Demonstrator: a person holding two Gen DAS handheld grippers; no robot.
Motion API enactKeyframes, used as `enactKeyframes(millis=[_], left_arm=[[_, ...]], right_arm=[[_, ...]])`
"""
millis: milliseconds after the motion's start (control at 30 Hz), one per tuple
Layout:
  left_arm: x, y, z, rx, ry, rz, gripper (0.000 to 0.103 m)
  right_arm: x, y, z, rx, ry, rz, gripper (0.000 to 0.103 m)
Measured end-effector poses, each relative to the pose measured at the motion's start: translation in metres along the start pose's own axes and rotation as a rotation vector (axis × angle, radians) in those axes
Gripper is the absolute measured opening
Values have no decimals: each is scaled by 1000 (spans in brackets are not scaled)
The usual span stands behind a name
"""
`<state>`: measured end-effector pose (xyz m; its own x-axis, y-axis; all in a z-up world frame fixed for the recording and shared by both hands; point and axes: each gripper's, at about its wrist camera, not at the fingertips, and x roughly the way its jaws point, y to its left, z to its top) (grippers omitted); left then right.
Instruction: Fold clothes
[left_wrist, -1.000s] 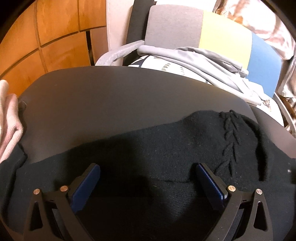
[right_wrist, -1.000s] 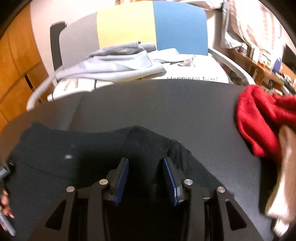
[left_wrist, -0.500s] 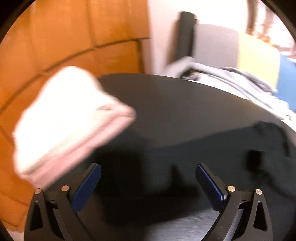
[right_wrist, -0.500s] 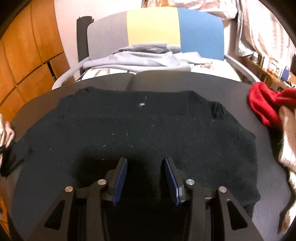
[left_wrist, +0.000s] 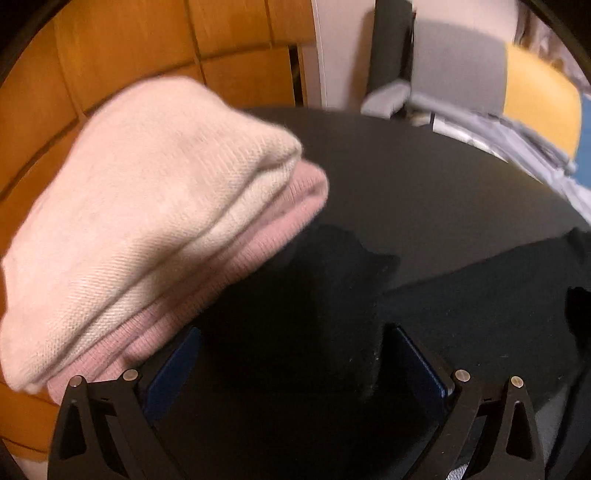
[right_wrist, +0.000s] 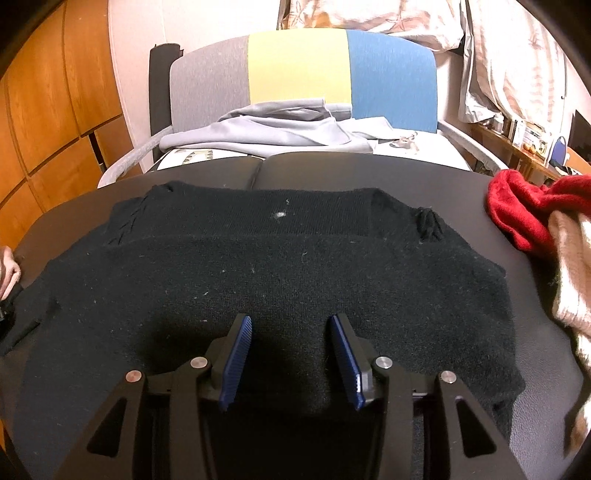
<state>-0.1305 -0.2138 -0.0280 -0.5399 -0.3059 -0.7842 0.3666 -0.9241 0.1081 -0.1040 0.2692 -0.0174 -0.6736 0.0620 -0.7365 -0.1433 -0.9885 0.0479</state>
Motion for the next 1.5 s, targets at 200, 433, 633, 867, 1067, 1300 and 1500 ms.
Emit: enactKeyframes(millis=[200,433,633,867,1067,1300,1500], left_arm=[[-19,-2,4,-18,-1,-79,16],[-81,-2,57,-145,-98,-242,15],[-151,-68,117,-57,-216,-425,16],[-230,-194,130,147,-311,-615,16],[-240,-324,94,395,-265,-718,18],[-201,-401,-3,583,-78,-663,31],[-191,-334,-52,540,-132,-680,74]], right_arm=[[1,4,0,-17,-3,-21,46],[1,3,0,-10,-6,-12,47],[0,1,0,0,-7,1,47],[0,-8,0,46,-9,50,47],[-4,-39,2,220,-8,208,47],[-20,-88,-14,492,15,358,47],[-29,-110,-33,652,38,431,48]])
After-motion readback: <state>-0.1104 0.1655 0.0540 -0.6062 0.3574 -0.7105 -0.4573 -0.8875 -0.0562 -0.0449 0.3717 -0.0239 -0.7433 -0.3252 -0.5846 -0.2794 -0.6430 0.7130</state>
